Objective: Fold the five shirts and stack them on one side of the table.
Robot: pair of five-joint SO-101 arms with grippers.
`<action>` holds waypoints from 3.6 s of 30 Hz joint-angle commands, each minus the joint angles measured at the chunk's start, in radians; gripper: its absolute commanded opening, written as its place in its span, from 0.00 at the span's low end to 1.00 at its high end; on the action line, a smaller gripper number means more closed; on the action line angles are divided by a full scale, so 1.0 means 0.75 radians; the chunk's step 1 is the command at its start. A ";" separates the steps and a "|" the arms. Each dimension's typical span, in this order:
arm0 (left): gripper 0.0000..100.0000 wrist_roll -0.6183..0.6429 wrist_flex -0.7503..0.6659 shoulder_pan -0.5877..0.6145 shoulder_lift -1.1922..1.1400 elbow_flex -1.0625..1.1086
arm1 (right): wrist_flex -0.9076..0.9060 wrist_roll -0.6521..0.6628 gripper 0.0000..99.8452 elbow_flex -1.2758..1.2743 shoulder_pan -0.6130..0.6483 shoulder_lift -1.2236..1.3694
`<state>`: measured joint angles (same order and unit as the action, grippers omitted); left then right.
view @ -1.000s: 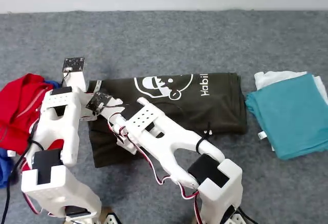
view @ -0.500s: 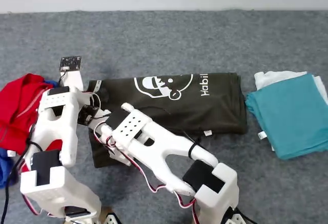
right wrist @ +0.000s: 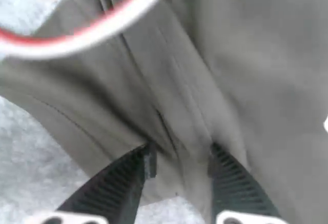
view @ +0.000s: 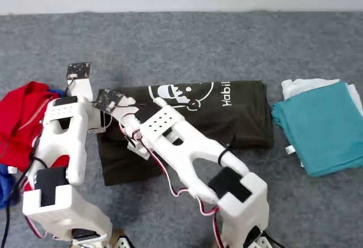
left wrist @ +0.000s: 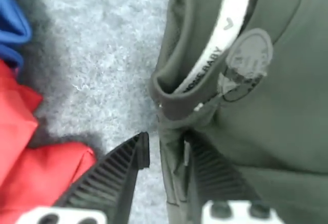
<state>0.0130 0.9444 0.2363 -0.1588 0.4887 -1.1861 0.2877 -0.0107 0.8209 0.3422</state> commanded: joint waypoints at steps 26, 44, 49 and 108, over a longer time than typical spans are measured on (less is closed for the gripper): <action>0.12 0.012 -0.004 0.033 0.059 -0.026 | 0.034 0.023 0.15 0.129 -0.171 0.187; 0.12 0.018 0.074 0.333 0.043 -0.128 | 0.017 0.023 0.04 0.135 -0.163 0.177; 0.12 0.018 -0.018 0.340 0.045 -0.073 | -0.148 0.023 0.04 0.252 -0.105 0.097; 0.12 0.010 0.301 0.757 0.070 -0.312 | -0.222 0.010 0.24 0.849 0.296 0.482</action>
<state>0.0207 1.1638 0.7979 -0.1588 0.2908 -1.3487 0.2969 0.5723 1.0326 0.6997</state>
